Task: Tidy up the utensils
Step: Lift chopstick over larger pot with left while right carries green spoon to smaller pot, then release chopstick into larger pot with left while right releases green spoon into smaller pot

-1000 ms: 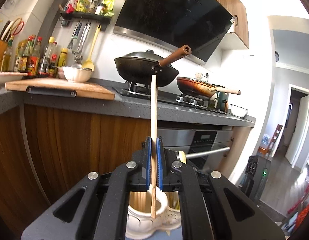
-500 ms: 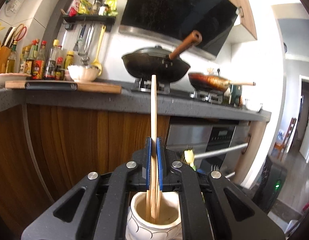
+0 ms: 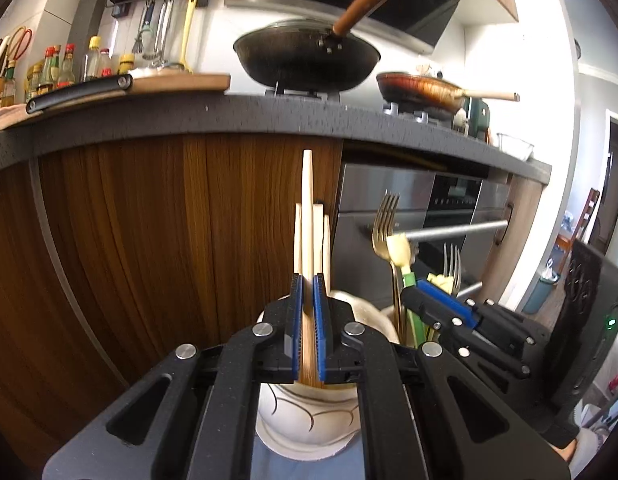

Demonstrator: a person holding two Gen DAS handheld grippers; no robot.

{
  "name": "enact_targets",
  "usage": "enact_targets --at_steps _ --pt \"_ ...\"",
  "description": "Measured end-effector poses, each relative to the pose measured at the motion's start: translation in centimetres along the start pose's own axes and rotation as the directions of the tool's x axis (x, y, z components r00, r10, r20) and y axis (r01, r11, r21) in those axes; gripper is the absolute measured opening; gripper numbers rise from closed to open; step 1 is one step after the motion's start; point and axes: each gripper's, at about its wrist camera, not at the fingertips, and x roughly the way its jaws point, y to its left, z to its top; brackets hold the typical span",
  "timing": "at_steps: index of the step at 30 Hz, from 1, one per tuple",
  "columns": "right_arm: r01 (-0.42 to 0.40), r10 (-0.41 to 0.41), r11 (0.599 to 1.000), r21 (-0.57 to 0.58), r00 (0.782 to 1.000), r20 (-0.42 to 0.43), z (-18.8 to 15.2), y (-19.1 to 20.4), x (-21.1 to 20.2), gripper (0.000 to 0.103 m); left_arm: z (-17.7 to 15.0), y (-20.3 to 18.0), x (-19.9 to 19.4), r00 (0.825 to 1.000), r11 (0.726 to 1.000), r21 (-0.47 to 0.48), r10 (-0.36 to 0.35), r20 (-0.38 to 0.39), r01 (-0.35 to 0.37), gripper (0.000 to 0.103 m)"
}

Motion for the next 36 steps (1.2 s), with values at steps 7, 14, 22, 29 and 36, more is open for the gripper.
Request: enact_targets --at_steps 7,14,22,29,36 --pt "0.031 -0.032 0.999 -0.013 0.997 -0.063 -0.7 0.1 0.0 0.010 -0.7 -0.4 0.8 0.999 1.000 0.018 0.009 -0.050 -0.008 0.005" --pt "0.037 -0.039 0.999 -0.020 0.995 -0.087 -0.9 0.0 0.1 0.011 -0.8 -0.2 1.0 0.998 1.000 0.015 0.020 -0.060 -0.020 0.006" --pt "0.038 -0.041 0.998 -0.050 0.998 -0.054 -0.5 0.5 -1.1 0.023 -0.9 -0.1 0.0 0.999 0.999 0.032 0.026 -0.040 -0.024 0.031" --pt "0.026 -0.027 0.997 -0.073 1.000 -0.010 0.4 0.7 -3.9 0.046 -1.6 0.3 -2.0 0.999 0.999 0.043 0.032 -0.004 -0.032 0.060" --pt "0.038 -0.039 0.999 -0.036 0.999 -0.021 0.6 -0.2 -6.4 0.067 -2.3 0.9 -4.0 0.999 1.000 0.006 0.008 0.031 -0.009 0.081"
